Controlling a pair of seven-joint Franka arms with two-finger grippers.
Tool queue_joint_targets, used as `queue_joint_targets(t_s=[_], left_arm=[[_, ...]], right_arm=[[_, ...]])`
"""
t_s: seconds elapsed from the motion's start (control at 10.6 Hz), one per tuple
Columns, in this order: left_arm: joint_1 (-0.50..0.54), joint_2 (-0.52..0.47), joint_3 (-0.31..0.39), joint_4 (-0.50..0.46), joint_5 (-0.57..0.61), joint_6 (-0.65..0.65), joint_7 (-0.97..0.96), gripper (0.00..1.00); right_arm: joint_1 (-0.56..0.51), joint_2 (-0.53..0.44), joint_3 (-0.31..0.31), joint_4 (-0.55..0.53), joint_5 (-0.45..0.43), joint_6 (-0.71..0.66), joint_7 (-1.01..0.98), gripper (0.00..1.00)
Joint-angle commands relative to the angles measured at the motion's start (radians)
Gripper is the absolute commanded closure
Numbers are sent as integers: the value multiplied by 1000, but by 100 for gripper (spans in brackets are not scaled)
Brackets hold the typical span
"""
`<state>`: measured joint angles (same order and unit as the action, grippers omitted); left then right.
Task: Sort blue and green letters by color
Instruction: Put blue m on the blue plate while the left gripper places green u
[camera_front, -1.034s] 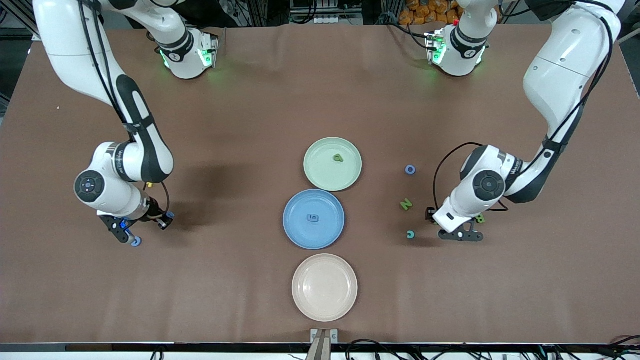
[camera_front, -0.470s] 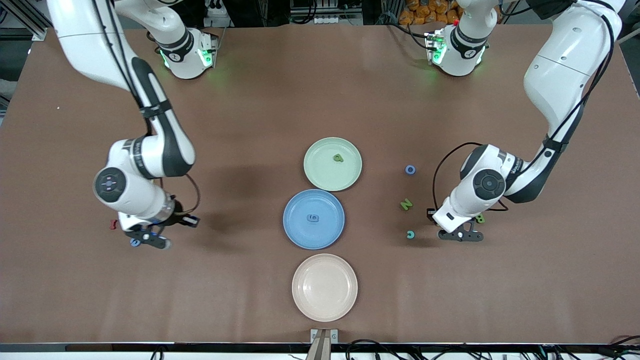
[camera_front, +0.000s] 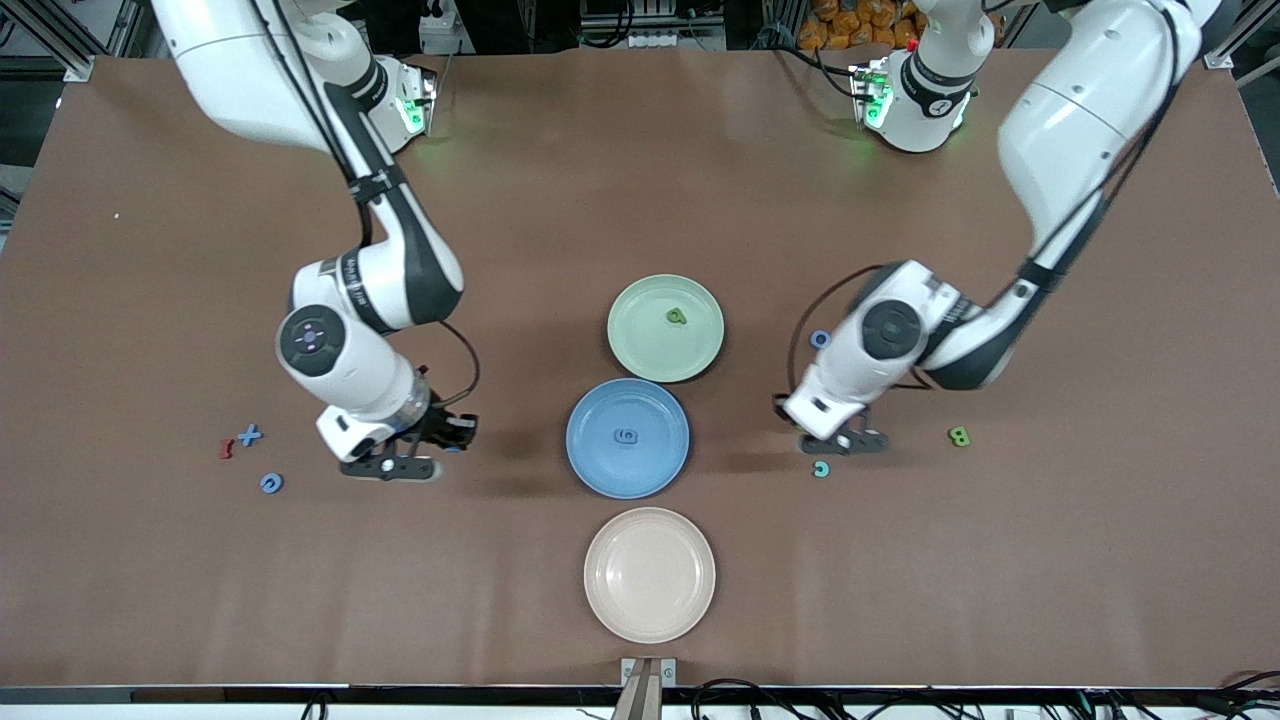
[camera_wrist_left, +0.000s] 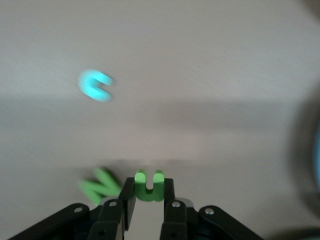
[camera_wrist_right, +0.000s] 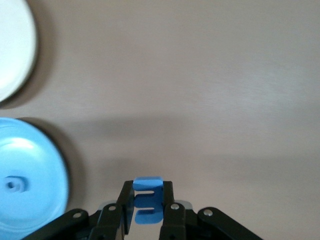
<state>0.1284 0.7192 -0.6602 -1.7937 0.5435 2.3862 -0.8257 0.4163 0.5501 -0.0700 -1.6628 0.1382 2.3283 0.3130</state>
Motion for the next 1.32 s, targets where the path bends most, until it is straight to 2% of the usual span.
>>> queue_joint_targets(t_s=[0.0, 0.19, 0.38, 0.47, 0.56, 0.66, 0.75, 1.22], left_arm=[[-174, -35, -6, -3, 10, -67, -238, 100], [-275, -34, -6, -3, 10, -87, -344, 100], [-315, -32, -6, -6, 9, -99, -384, 100], [-320, -31, -6, -4, 7, -122, -395, 62], [-320, -27, -6, -6, 10, -128, -398, 1], [-306, -29, -4, -6, 10, -137, -397, 0], [-290, -32, 2, -6, 10, -142, -386, 0], [-58, -27, 16, -7, 27, -139, -267, 0]], right_arm=[[90, 62, 12, 51, 18, 106, -12, 92], [142, 109, 27, 76, 17, 173, -11, 92], [188, 137, 36, 98, 21, 224, 0, 92], [193, 139, 56, 104, 32, 229, 3, 92], [200, 140, 68, 106, 38, 229, 9, 87], [208, 140, 73, 106, 40, 227, 46, 64], [220, 140, 73, 104, 35, 227, 107, 1], [199, 133, 72, 89, 9, 207, 66, 0]])
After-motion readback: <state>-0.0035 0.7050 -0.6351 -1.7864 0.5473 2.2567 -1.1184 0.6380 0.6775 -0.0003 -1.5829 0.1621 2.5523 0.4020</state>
